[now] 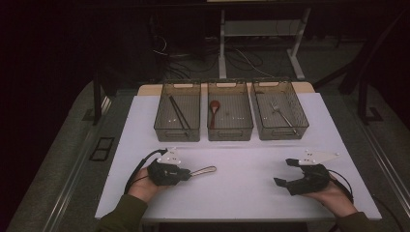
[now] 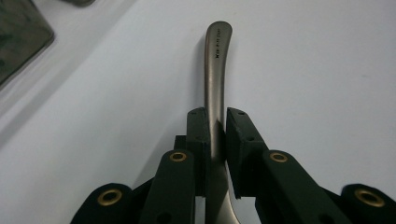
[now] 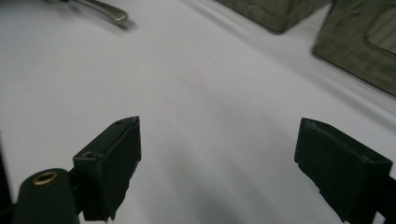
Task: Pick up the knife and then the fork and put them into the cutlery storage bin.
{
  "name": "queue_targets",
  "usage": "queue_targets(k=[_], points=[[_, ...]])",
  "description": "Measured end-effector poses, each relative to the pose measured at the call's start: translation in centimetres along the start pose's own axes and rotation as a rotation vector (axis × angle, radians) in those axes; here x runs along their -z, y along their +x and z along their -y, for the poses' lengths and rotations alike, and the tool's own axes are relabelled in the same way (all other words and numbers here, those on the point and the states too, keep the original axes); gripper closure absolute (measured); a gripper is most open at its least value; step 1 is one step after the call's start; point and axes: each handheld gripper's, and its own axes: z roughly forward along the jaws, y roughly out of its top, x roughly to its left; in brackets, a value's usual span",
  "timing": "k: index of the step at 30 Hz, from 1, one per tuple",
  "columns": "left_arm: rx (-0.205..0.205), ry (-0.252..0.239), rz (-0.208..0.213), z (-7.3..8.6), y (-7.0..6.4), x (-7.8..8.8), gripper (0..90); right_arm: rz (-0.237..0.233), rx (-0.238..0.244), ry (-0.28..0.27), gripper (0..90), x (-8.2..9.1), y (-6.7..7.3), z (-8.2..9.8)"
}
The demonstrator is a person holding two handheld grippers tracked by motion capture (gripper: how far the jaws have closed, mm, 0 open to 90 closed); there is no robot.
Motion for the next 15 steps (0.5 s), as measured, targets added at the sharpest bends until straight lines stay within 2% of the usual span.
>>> queue_targets(k=[4,10,13,15], points=[[-0.033,-0.006,0.018,-1.0,-0.6,0.0,79.1,-0.051,0.032,0.028,14.1,0.0,0.3,-0.7],[-0.093,0.004,0.057,-3.0,-1.6,-0.9,79.1,-0.062,0.088,0.061,14.6,-0.3,0.6,-1.9],[-0.124,0.006,0.082,-4.0,-2.0,-1.2,79.1,-0.092,0.122,0.076,15.7,-0.5,0.8,-2.7],[-0.148,0.003,0.096,-4.8,-2.4,-1.6,79.1,-0.127,0.143,0.083,20.7,-0.7,1.0,-3.4]])
